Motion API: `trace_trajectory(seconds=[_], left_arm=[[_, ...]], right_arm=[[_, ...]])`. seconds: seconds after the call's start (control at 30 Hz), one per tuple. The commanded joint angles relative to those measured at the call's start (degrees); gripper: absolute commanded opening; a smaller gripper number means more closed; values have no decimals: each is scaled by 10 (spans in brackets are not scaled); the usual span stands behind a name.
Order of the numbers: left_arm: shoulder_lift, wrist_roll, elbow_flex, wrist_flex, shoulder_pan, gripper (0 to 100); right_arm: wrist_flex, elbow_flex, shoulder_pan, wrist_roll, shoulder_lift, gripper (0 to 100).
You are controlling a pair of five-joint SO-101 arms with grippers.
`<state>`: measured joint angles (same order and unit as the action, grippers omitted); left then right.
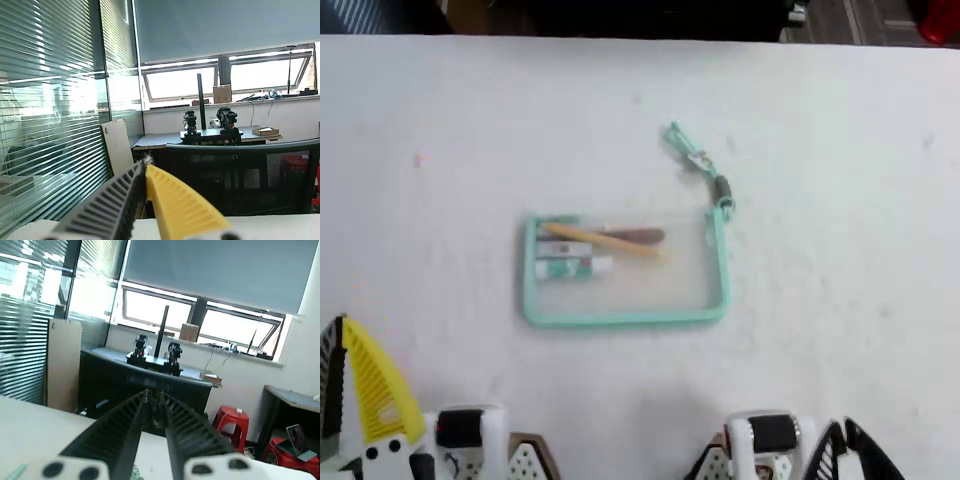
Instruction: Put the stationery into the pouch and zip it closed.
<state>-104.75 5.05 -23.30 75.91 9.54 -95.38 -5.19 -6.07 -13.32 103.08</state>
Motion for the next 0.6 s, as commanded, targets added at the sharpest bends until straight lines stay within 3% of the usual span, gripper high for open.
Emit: trace_trajectory(seconds=[0.0,0.57], left_arm=[[0,7,-39,4,-9,24],[0,8,-516,-288,-7,24]], right_arm=[[38,-50,-5,4,6,18],[358,-488,-8,0,3,18]])
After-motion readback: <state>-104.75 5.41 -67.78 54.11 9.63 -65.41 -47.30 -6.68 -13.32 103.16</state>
